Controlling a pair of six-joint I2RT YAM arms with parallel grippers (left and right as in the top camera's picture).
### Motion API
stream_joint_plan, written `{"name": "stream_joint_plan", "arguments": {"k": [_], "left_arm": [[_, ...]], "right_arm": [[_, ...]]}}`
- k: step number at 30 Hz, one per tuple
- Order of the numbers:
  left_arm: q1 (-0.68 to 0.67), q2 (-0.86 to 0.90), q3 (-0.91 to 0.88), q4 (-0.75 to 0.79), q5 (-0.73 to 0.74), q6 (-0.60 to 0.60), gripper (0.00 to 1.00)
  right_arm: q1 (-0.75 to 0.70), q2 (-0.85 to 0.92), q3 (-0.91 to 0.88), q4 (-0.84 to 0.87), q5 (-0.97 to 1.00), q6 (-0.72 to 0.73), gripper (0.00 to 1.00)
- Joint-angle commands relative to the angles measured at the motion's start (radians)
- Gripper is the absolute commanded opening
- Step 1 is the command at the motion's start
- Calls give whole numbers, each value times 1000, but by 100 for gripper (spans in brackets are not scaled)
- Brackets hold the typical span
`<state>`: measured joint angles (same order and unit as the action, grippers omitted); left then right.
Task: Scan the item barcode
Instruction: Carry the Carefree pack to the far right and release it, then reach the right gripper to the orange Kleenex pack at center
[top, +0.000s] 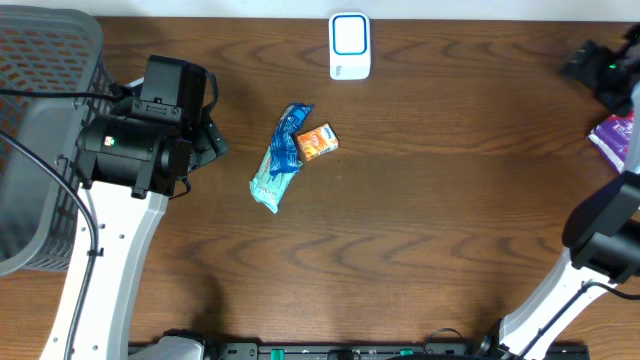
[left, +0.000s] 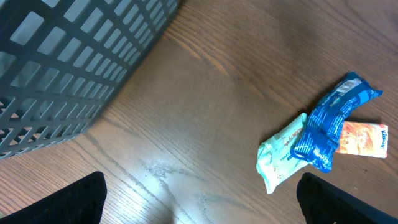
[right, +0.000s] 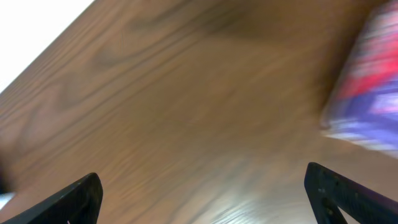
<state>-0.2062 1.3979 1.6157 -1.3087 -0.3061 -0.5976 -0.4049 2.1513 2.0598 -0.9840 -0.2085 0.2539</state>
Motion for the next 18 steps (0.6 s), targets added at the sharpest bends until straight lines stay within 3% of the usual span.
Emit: {"name": "stream_joint_plan", "arguments": {"k": [1, 10, 16, 18], "left_arm": [[3, 3, 8, -4, -20, 10, 98], [3, 3, 8, -4, -20, 10, 98], [3, 3, 8, -4, -20, 10, 98], [3, 3, 8, -4, -20, 10, 98]], "right_arm": [[80, -8, 18, -43, -251, -35, 99], [399, -6, -79, -55, -263, -119, 99], [600, -6, -239, 145, -200, 109, 90], [653, -6, -285, 239, -196, 116, 88]]}}
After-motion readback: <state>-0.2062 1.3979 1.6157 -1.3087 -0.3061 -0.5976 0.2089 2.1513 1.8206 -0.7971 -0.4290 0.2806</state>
